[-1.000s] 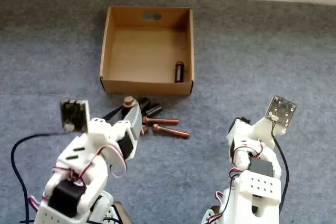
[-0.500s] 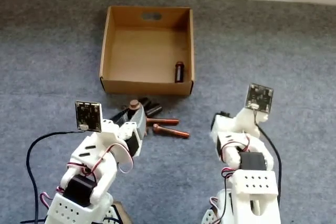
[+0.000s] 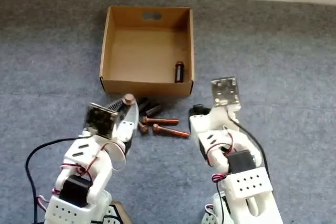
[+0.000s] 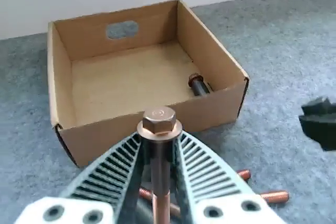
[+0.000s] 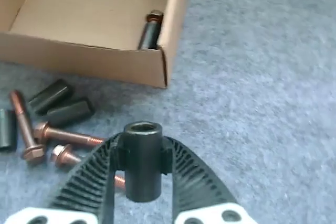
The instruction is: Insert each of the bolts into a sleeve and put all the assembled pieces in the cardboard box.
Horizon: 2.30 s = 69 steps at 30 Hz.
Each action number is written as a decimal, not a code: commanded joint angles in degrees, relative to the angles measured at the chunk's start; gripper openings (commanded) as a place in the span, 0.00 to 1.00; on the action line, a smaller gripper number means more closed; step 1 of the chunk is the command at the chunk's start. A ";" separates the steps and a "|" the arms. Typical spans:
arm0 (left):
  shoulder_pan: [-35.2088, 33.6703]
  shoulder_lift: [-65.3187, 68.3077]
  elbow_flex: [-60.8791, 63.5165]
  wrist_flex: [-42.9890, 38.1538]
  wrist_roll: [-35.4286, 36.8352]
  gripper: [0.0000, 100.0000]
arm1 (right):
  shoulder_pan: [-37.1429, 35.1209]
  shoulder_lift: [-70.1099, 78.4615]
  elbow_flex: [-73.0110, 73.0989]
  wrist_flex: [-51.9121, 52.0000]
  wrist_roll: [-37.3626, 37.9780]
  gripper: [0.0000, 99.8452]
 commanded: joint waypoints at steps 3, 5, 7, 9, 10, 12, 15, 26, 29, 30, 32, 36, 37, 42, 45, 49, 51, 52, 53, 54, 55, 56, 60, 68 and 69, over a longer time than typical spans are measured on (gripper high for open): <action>-3.65 0.75 -9.89 0.00 -0.35 0.01 | -3.30 -1.19 -4.18 -0.75 1.23 0.01; -3.56 4.97 -13.67 0.00 -0.35 0.01 | -4.79 -1.19 -4.79 -1.10 1.23 0.01; -3.47 12.26 -18.59 0.00 -0.26 0.01 | -6.55 -1.19 -5.58 -1.19 1.14 0.01; -3.38 21.14 -24.31 0.09 -0.18 0.01 | -7.60 -1.19 -5.85 -1.19 1.14 0.01; -3.38 25.71 -27.21 0.09 -0.18 0.01 | -7.78 -1.19 -5.76 -1.19 1.14 0.01; -3.38 33.89 -32.48 0.62 -0.18 0.01 | -7.60 -1.19 -5.76 -1.19 1.14 0.01; -2.51 41.27 -38.90 3.78 -0.18 0.01 | -7.60 -1.19 -5.67 -1.01 1.14 0.01; 5.85 42.42 -40.22 4.66 4.66 0.01 | -7.60 -5.14 -5.85 -0.75 1.05 0.01; 5.93 44.53 -40.04 4.66 4.75 0.01 | -7.52 -13.85 -4.00 -0.84 1.05 0.01; 6.02 45.14 -40.04 4.66 4.75 0.01 | -7.52 -16.92 -2.42 -1.10 1.23 0.01; 6.11 45.67 -40.22 4.48 4.84 0.01 | -7.52 -22.73 0.92 -1.80 1.32 0.01; 8.66 46.11 -41.63 1.41 4.84 0.01 | -7.52 -32.84 8.48 -6.55 1.49 0.01; 9.45 46.37 -42.42 0.53 4.84 0.01 | -7.52 -34.95 10.07 -8.04 1.49 0.01; 12.53 49.98 -49.10 -1.41 4.92 0.01 | -7.52 -40.75 15.87 -13.76 1.58 0.01; 15.43 51.47 -53.32 -1.41 4.84 0.01 | -7.52 -39.87 17.80 -17.54 1.58 0.01; 18.42 51.56 -57.19 -1.49 4.57 0.01 | -7.52 -39.87 19.30 -19.56 1.58 0.01; 19.47 51.65 -58.33 -1.49 4.57 0.01 | -7.52 -39.87 19.38 -19.74 1.58 0.01; 20.00 51.91 -58.68 -1.49 4.48 0.01 | -7.52 -39.87 19.38 -19.74 1.58 0.01; 20.53 52.00 -58.77 -1.76 4.48 0.01 | -7.52 -39.87 19.38 -19.74 1.58 0.01; 21.23 52.00 -58.24 -2.81 4.48 0.01 | -7.52 -39.87 19.38 -19.74 1.58 0.01; 21.76 52.00 -57.36 -4.31 4.48 0.01 | -7.52 -39.87 19.38 -19.74 1.58 0.01; 22.11 52.00 -56.04 -6.51 4.40 0.01 | -7.52 -39.87 19.38 -19.74 1.58 0.01; 21.93 52.00 -48.22 -19.25 4.40 0.01 | -7.52 -39.87 19.47 -19.65 1.58 0.01; 21.93 51.56 -43.21 -23.03 4.57 0.01 | -7.52 -39.87 19.47 -19.65 1.58 0.01; 21.85 51.56 -43.12 -23.03 4.66 0.01 | -7.52 -39.87 19.47 -19.65 1.58 0.01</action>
